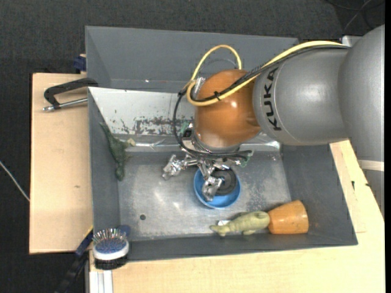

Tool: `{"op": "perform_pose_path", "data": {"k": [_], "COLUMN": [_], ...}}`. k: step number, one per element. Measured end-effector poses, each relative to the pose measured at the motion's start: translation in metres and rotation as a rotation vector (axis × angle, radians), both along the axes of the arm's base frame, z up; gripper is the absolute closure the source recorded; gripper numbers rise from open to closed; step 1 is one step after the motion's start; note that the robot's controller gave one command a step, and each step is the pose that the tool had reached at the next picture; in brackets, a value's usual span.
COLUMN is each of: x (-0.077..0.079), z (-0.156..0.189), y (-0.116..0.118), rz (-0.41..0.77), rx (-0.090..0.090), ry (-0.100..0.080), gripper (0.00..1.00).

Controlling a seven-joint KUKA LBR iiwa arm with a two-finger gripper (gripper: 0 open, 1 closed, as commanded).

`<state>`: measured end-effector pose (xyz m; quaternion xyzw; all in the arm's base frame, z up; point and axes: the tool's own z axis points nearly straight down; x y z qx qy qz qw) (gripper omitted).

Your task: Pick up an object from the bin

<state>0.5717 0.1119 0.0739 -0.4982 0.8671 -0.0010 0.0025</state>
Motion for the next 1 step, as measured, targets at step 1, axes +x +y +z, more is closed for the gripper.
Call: {"op": "perform_pose_path", "data": {"k": [1], "x": [0.0030], "z": [0.0027], "y": [-0.0026], "rz": [-0.004], "rx": [-0.001], "ry": [-0.008], "gripper": [1.00]}}
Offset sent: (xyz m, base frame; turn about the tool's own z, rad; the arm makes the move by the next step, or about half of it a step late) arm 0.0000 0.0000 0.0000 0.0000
